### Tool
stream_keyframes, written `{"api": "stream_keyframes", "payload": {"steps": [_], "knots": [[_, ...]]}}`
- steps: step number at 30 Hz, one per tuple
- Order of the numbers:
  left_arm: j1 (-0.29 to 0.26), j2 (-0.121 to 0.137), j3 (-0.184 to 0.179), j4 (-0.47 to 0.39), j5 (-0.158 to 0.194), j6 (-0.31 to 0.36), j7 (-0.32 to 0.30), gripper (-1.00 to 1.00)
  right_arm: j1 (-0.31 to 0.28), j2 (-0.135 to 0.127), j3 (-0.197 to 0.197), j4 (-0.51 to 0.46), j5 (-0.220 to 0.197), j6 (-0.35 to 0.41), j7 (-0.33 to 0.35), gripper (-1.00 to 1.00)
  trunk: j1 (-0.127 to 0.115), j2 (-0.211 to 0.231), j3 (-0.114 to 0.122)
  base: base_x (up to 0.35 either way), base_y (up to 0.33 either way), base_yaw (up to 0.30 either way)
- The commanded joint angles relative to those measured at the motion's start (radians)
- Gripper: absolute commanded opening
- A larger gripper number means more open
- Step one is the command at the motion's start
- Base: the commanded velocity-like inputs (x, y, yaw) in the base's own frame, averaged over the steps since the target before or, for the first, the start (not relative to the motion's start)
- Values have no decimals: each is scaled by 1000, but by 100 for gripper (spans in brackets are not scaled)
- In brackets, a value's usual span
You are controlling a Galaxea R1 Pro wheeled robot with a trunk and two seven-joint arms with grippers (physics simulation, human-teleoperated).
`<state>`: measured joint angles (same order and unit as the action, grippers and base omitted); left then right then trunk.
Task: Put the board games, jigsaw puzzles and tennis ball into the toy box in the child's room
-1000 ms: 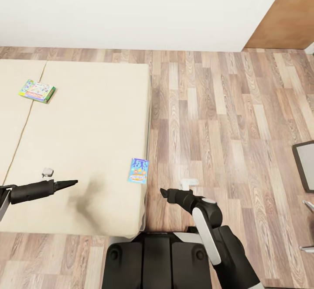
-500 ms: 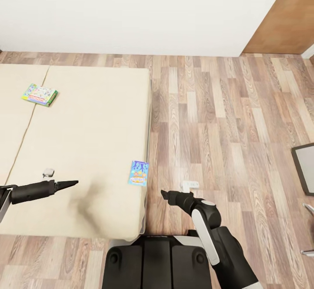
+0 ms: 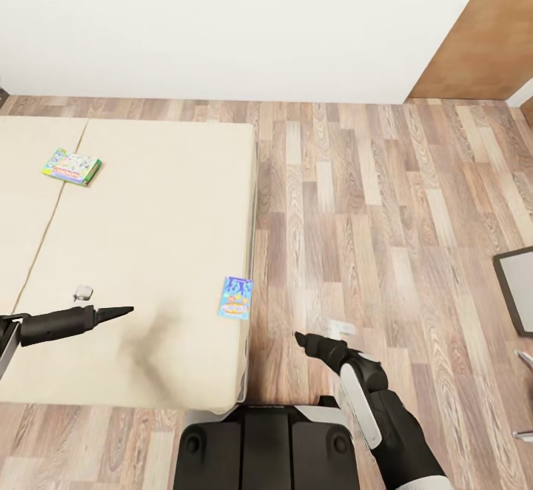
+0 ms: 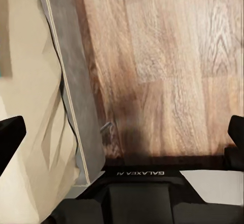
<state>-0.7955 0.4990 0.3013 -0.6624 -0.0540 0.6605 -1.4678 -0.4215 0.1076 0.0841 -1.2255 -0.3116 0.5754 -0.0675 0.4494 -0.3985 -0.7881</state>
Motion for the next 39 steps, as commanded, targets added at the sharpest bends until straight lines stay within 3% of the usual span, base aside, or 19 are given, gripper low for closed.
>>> {"api": "stream_keyframes", "payload": {"steps": [1, 9, 14, 17, 39], "knots": [[-1, 0, 3, 0, -6, 10, -3, 100, 0, -3, -4, 4, -10, 1, 1, 100, 1, -2, 1, 0, 0, 0], [-1, 0, 4, 0, -6, 11, 38, 100, 0, -13, -75, 27, -11, -8, 85, 100, 1, -2, 14, 0, 0, 0], [-1, 3, 5, 0, -6, 9, 36, 100, 0, -14, -136, 19, -15, -3, 154, 100, 1, -2, 22, 0, 0, 0], [-1, 4, 5, 0, -4, 7, 34, 100, 0, -14, -152, 14, -16, 0, 186, 100, 1, -2, 27, 0, 0, 0], [-1, 2, 5, 0, 2, 5, 32, 100, 0, -12, -159, 12, -16, -2, 203, 100, 1, -2, 64, -54, 0, 0]]}}
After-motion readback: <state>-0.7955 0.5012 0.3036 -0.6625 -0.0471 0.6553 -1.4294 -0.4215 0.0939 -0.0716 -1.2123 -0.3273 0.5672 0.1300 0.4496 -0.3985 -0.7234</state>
